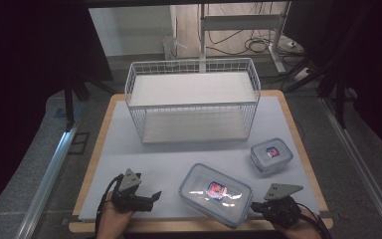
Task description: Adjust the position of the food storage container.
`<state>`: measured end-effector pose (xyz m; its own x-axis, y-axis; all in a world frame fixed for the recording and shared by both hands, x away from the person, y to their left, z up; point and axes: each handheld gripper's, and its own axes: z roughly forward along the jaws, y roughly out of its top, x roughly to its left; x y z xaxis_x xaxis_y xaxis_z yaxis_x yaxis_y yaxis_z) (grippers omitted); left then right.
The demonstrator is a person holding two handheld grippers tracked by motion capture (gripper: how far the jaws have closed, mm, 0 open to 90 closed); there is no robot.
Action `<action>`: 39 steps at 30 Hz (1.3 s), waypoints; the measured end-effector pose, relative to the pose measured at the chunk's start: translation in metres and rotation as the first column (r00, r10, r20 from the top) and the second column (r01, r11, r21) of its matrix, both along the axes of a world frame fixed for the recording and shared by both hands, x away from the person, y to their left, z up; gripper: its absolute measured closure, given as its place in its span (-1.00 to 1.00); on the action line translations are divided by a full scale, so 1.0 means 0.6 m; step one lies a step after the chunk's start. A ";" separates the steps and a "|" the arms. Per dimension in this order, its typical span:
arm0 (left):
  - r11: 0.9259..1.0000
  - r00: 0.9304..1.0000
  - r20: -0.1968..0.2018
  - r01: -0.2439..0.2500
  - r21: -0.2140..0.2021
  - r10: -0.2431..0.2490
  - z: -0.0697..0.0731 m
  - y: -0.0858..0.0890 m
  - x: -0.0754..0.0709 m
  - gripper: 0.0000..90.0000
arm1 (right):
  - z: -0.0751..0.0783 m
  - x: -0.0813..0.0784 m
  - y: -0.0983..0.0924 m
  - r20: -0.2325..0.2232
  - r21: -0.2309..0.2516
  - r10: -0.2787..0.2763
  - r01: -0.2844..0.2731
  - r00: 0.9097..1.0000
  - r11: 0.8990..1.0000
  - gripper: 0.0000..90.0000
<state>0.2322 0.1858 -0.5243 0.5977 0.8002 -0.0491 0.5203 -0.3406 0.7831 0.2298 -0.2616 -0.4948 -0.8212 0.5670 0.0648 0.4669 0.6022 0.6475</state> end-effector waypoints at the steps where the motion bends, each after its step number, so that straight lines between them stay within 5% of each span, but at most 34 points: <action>1: 1.000 1.000 0.000 0.001 0.001 -0.001 0.000 -0.001 0.000 -0.89 | -0.001 0.002 -0.001 -0.007 0.008 -0.005 0.005 1.000 1.000 0.99; 14: 1.000 1.000 -0.023 0.011 -0.010 -0.011 0.001 -0.002 0.002 -0.90 | -0.009 0.075 0.034 0.004 0.033 -0.026 0.026 1.000 0.999 0.99; 17: 1.000 1.000 -0.026 0.014 -0.013 -0.014 0.003 0.000 0.000 -0.90 | -0.009 0.076 0.031 -0.001 0.042 -0.027 0.027 1.000 0.999 0.99; 20: 0.999 0.999 -0.023 0.021 -0.031 -0.022 0.006 0.001 -0.001 -0.90 | -0.008 0.060 0.022 -0.011 0.049 -0.026 0.026 1.000 0.998 0.99; 25: 1.000 0.999 -0.027 0.031 -0.003 -0.032 0.007 -0.007 -0.002 -0.86 | -0.007 0.020 0.021 -0.036 0.099 0.008 -0.005 0.999 0.995 0.99; 35: 0.997 0.995 -0.050 0.082 0.002 -0.082 0.009 -0.012 -0.006 -0.69 | -0.003 0.059 0.051 -0.009 0.080 0.011 -0.010 1.000 0.997 0.99; 39: 0.998 0.996 -0.054 0.067 -0.019 -0.068 0.013 -0.010 -0.005 -0.39 | -0.002 0.076 0.061 -0.006 0.076 0.010 -0.010 1.000 0.997 0.99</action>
<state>0.2293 0.1799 -0.5165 0.6466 0.7567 -0.0962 0.5385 -0.3635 0.7601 0.2754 -0.2248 -0.4959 -0.8262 0.5520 0.1124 0.4651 0.5559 0.6889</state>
